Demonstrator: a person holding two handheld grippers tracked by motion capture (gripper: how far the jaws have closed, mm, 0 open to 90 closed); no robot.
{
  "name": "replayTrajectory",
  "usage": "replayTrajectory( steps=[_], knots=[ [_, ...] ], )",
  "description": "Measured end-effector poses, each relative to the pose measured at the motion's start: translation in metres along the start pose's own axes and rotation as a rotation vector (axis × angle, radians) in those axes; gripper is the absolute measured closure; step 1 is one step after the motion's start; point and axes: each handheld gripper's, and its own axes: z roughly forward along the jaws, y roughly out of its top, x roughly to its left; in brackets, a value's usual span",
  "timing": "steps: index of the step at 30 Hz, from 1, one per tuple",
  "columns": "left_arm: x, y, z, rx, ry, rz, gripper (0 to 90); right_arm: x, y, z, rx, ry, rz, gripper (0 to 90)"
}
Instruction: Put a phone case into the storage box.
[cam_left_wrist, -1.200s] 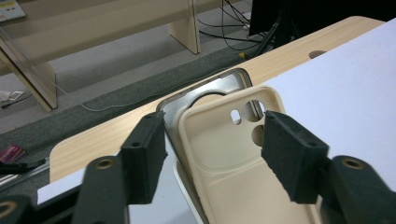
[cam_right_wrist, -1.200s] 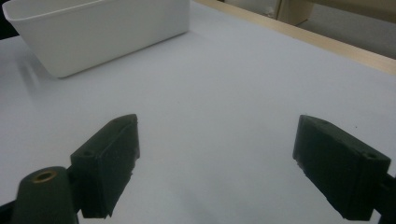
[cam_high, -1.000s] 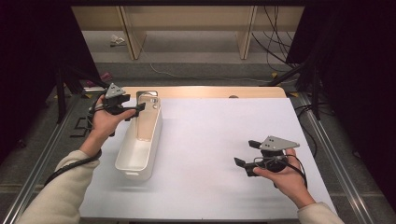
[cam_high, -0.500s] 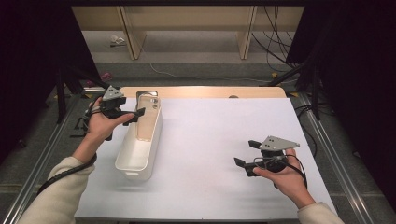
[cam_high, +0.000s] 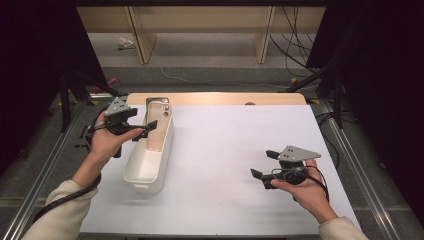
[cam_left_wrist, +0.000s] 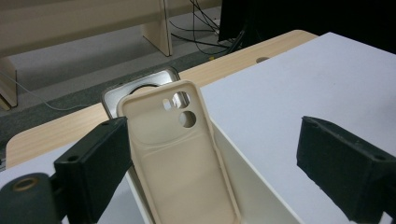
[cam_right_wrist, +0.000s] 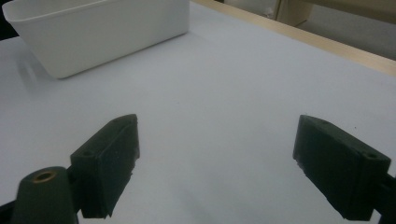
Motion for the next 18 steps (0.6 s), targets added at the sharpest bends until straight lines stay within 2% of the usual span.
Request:
replayTrajectory(
  steps=[6,18],
  knots=[
    [-0.009,-0.005,-0.007,0.003,-0.024,-0.020,10.1,0.000,0.000,0.000,0.000,0.000,0.000,15.4],
    [-0.022,-0.013,-0.014,0.002,-0.037,0.005,10.9,0.000,0.000,0.000,0.000,0.000,0.001,15.4]
  ],
)
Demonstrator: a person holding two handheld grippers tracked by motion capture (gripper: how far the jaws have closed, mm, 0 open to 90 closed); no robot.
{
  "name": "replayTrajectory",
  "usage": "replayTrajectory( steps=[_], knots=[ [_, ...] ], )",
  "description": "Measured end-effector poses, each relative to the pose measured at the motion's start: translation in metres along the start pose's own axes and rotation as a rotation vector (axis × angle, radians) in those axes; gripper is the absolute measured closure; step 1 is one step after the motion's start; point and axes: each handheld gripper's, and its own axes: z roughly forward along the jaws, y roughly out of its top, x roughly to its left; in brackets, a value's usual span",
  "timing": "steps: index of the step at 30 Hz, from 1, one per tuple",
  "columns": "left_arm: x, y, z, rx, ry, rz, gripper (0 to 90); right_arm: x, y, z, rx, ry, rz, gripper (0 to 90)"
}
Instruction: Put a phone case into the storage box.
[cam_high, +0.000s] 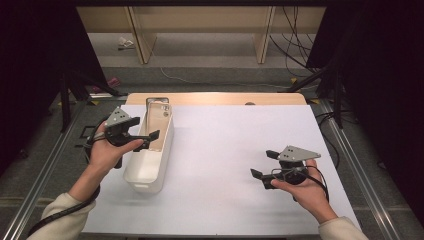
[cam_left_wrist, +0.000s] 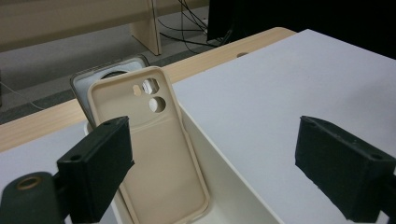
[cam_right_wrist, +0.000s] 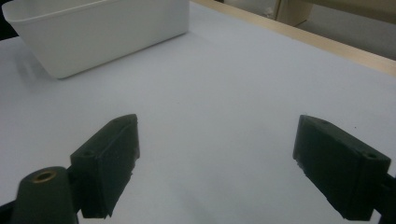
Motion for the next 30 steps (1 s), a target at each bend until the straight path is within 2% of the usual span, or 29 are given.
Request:
replayTrajectory(
  steps=[15,30],
  knots=[
    [-0.021,-0.009,-0.007,-0.010,-0.027,0.015,11.1,0.000,0.000,0.000,-0.001,0.001,0.000,15.4],
    [-0.034,-0.021,-0.015,-0.018,-0.077,0.016,12.6,0.001,0.000,-0.001,-0.003,0.000,-0.002,15.4]
  ],
)
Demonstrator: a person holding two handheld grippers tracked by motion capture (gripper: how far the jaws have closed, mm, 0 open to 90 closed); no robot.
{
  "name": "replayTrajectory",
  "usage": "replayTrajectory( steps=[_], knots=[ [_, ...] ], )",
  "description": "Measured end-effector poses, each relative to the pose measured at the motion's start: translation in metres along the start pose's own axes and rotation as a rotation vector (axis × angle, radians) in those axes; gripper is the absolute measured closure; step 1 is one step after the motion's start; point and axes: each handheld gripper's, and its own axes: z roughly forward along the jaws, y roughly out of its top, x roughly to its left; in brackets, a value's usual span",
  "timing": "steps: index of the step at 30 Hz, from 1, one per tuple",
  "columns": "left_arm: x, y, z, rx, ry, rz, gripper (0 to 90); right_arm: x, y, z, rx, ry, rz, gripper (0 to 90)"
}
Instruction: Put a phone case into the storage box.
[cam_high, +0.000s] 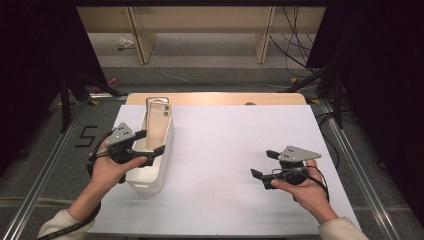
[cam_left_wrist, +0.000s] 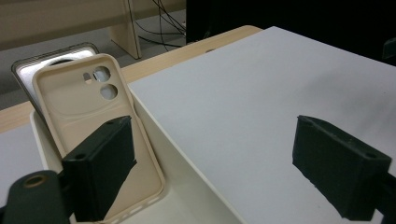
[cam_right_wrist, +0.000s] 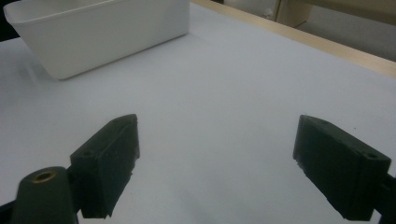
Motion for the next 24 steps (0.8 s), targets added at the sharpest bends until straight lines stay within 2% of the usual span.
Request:
replayTrajectory(
  steps=[7,24],
  knots=[
    [-0.008,-0.006,-0.004,-0.003,-0.014,0.008,12.9,0.000,0.000,0.000,0.001,0.002,0.000,15.4],
    [-0.018,-0.022,-0.011,-0.016,-0.026,0.022,13.8,0.002,-0.001,-0.002,0.004,0.004,-0.003,15.4]
  ],
)
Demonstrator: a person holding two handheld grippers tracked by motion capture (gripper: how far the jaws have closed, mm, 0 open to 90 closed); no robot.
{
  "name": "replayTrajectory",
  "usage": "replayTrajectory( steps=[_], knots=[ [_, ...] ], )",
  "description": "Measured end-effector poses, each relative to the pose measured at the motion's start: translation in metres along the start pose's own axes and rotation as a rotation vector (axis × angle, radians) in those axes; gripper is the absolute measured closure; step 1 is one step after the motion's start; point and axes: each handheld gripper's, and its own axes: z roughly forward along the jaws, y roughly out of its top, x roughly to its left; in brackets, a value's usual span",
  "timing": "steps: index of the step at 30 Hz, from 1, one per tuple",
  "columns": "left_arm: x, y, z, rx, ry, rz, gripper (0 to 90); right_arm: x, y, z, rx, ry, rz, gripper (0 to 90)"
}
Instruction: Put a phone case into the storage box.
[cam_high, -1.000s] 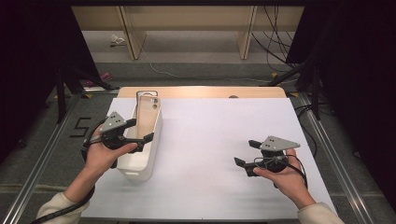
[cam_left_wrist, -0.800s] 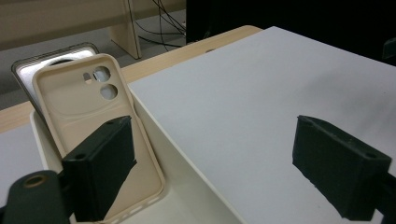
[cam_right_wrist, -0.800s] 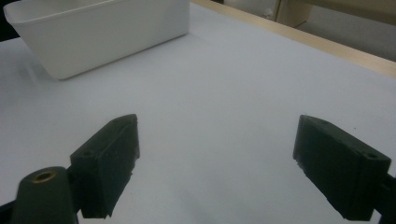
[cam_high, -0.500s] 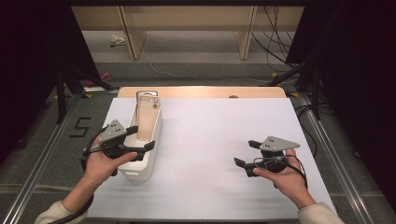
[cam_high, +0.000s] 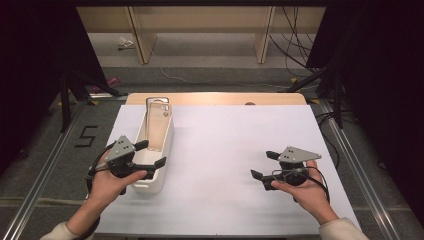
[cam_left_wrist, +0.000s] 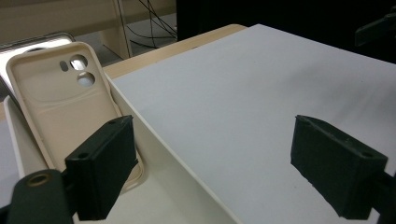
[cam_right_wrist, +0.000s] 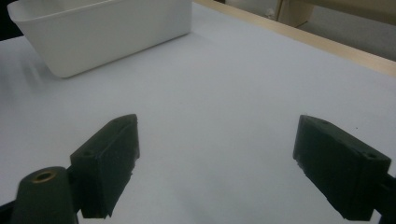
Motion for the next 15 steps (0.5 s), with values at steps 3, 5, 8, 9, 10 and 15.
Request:
replayTrajectory(
  steps=[3,5,8,9,10,15],
  knots=[
    [-0.0012,-0.0037,-0.0004,0.001,0.000,0.003,13.7,-0.0003,-0.0011,-0.0023,-0.007,-0.002,0.004,15.4],
    [-0.0015,-0.0048,-0.0006,0.002,0.001,0.005,13.6,-0.0007,-0.0020,-0.0038,-0.007,-0.005,0.006,15.4],
    [-0.0020,-0.0058,-0.0008,0.001,-0.002,0.007,13.6,-0.0002,-0.0032,-0.0054,-0.007,-0.004,0.007,15.4],
    [-0.0023,-0.0061,-0.0009,0.002,-0.003,0.009,13.6,0.0000,-0.0033,-0.0058,-0.007,-0.003,0.008,15.4],
    [-0.0024,-0.0063,-0.0010,0.003,-0.004,0.010,13.5,0.0004,-0.0034,-0.0063,-0.007,-0.003,0.006,15.4],
    [-0.0032,-0.0075,-0.0018,-0.003,-0.008,0.011,13.4,0.0015,-0.0044,-0.0077,-0.007,-0.001,0.005,15.4]
  ],
)
